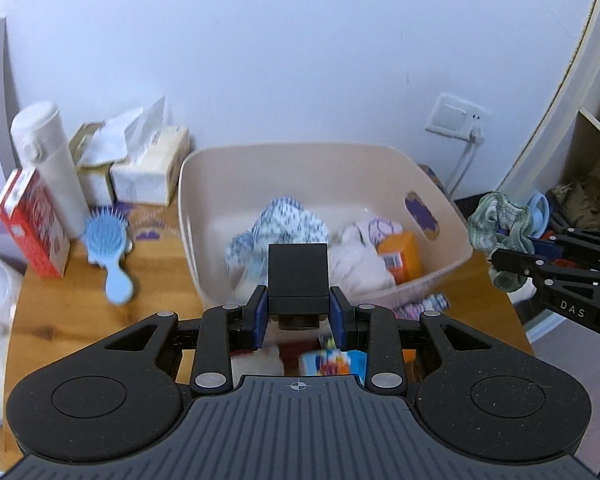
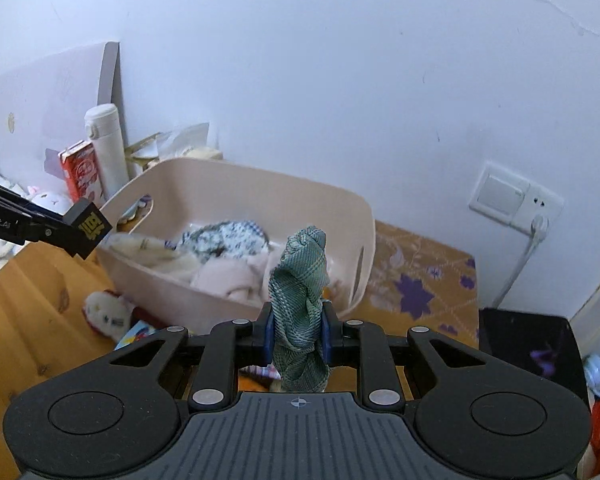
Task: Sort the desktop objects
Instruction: 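Carry the black box and green scrunchie over the basket and open both tools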
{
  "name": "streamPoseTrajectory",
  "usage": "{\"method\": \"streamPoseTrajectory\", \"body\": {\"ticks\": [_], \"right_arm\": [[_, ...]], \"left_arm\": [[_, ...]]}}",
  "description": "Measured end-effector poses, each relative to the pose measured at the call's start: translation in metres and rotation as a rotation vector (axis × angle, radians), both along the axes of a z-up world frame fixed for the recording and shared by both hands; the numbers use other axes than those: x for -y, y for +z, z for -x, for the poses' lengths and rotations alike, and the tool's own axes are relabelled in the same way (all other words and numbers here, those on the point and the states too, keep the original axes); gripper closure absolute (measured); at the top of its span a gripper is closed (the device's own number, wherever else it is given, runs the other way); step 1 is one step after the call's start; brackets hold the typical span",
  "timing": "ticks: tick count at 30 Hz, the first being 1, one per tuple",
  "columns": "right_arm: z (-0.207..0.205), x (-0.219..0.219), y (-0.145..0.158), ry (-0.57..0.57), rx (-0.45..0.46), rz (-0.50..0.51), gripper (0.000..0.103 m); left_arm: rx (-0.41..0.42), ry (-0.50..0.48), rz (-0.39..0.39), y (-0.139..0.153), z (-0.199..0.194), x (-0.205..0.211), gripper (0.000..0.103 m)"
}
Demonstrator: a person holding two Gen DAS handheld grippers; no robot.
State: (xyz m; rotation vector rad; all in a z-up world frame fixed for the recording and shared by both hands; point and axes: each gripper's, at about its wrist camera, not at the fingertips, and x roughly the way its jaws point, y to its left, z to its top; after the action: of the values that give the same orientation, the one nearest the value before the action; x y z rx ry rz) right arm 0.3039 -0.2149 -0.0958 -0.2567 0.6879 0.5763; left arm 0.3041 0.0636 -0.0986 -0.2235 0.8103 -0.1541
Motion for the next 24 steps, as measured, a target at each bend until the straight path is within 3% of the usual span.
{"method": "streamPoseTrajectory", "body": {"ticks": [11, 20, 23, 24], "right_arm": [[-0.048, -0.017, 0.004, 0.054, 0.029, 0.009, 0.082], [-0.069, -0.033, -0.02, 0.113, -0.053, 0.042, 0.081], [-0.071, -0.033, -0.025, 0.103, -0.059, 0.041, 0.077], [-0.071, -0.033, -0.025, 0.101, -0.063, 0.038, 0.069]], "left_arm": [[-0.031, 0.072, -0.023, -0.013, -0.046, 0.007, 0.072], [-0.085, 0.089, -0.044, -0.034, -0.067, 0.008, 0.071], [-0.125, 0.077, -0.011, -0.037, -0.07, 0.005, 0.071], [-0.13, 0.077, -0.001, -0.037, -0.07, 0.005, 0.071]]}}
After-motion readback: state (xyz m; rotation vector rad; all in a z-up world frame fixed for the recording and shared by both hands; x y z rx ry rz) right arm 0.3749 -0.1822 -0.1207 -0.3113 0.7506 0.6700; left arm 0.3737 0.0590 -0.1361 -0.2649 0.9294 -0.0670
